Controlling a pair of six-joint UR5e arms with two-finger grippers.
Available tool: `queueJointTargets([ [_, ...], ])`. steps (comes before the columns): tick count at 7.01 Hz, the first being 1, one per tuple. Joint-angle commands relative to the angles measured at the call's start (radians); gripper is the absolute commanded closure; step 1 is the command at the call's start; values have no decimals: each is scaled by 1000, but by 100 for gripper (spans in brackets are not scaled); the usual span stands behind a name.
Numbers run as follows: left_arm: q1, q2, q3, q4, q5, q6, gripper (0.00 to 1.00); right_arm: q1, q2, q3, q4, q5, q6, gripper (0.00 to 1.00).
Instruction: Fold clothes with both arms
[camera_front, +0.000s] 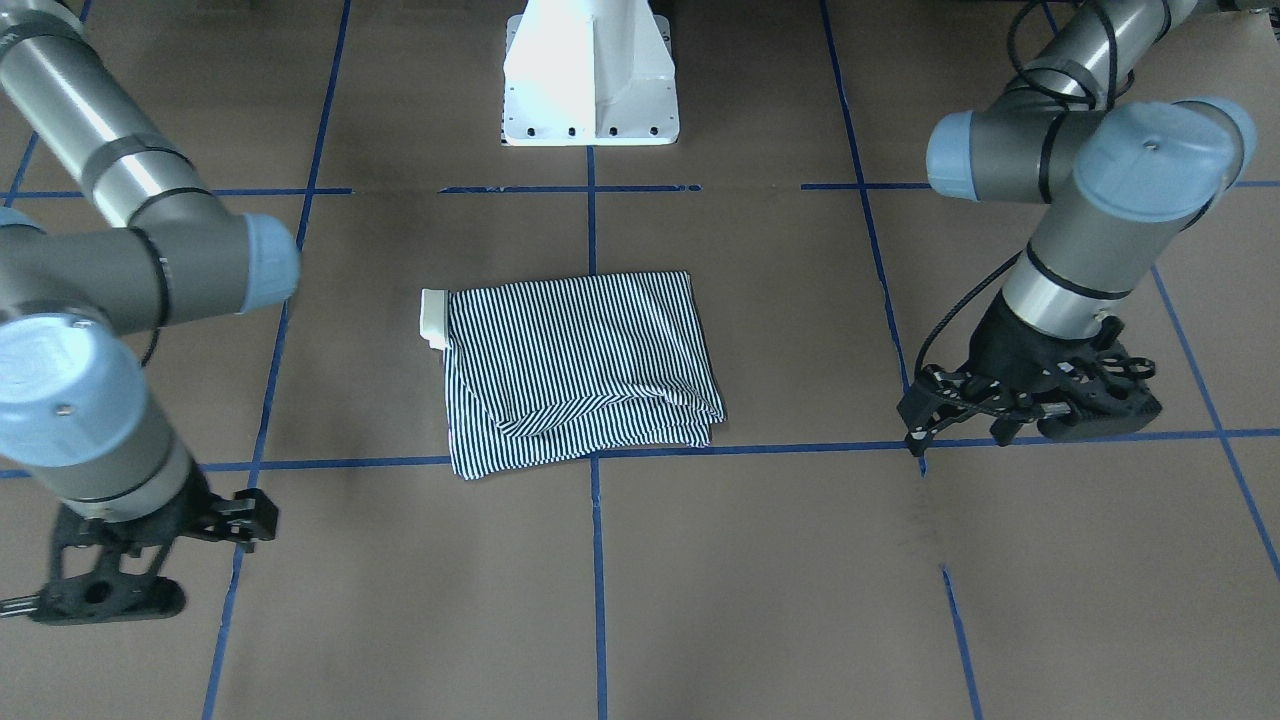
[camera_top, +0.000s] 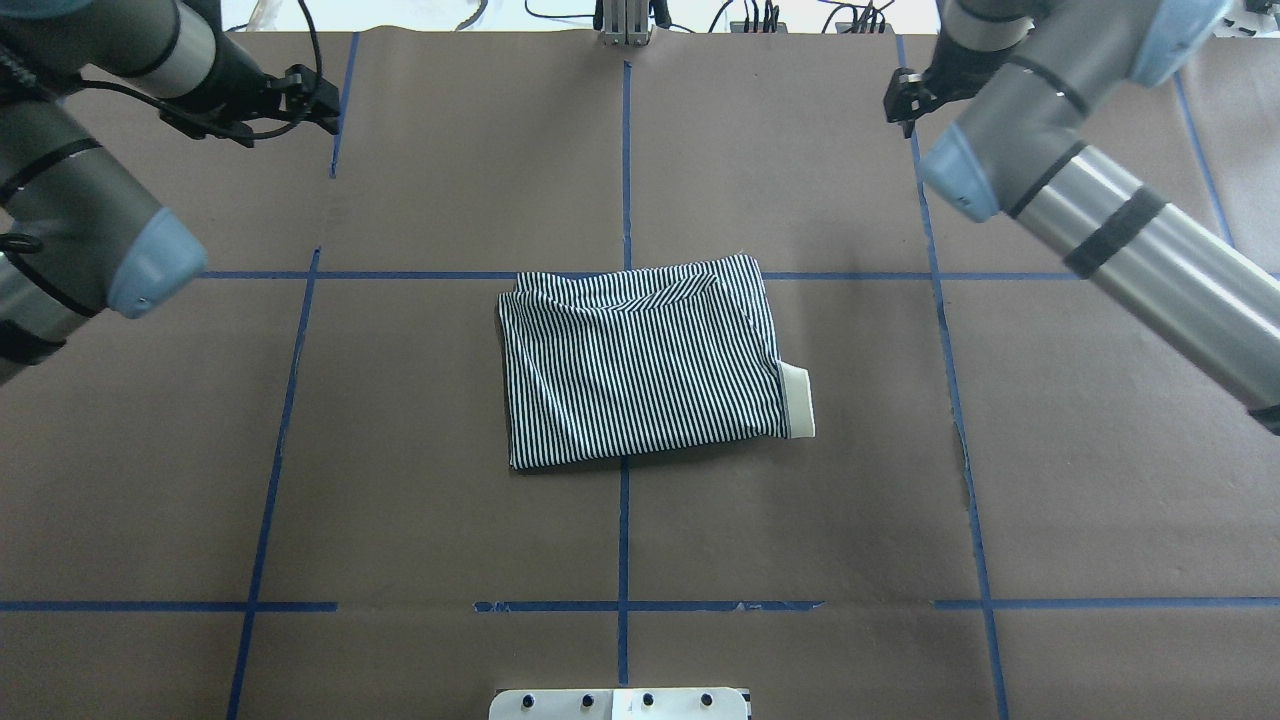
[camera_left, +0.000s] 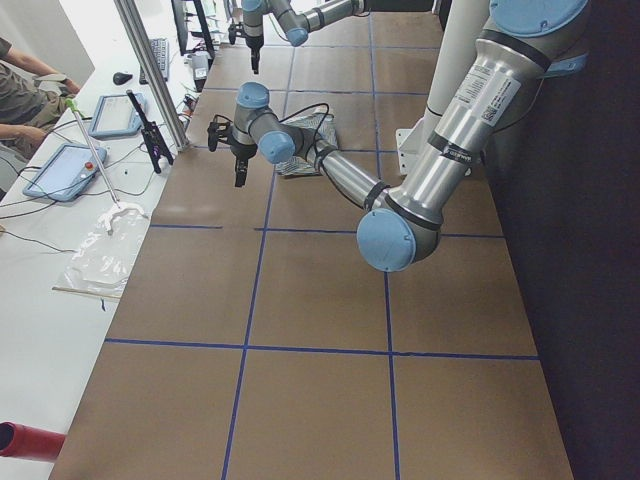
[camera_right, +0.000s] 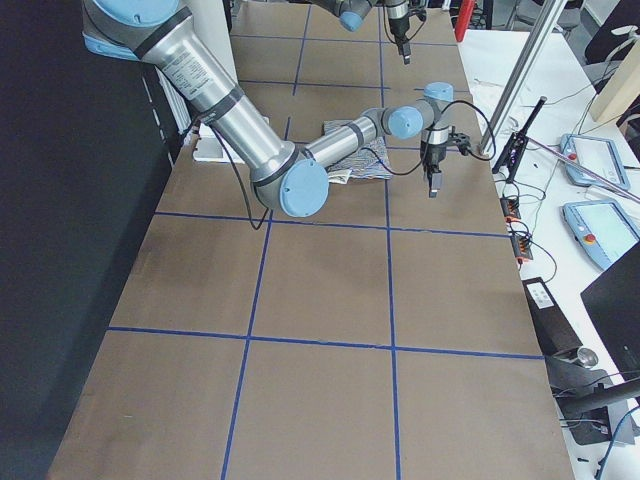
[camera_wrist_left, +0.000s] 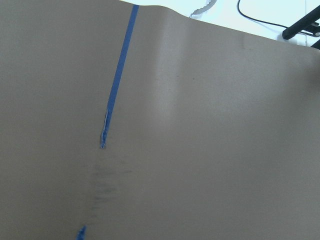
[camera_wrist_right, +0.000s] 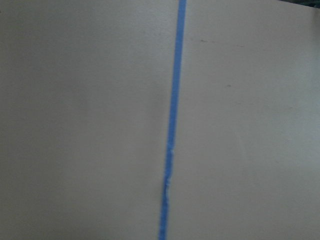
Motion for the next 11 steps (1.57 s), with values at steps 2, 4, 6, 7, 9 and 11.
queueJointTargets([
  [2, -270, 252, -63, 6, -152, 658, 0, 351, -306, 85, -8, 322, -509, 0],
  [4, -398, 351, -63, 98, -154, 1008, 0, 509, -488, 83, -8, 329, -782, 0],
  [6, -462, 435, -86, 95, -193, 1131, 0, 550, -594, 118, -8, 338, -774, 0],
  [7, -461, 434, -85, 89, -174, 1131, 0, 551, -680, 191, 10, 331, -788, 0],
  [9, -456, 483, -21, 77, -164, 1139, 0, 551, -711, 244, 33, 343, -770, 0],
  [11, -459, 527, -34, 182, -178, 1142, 0, 550, -713, 235, 33, 355, -764, 0],
])
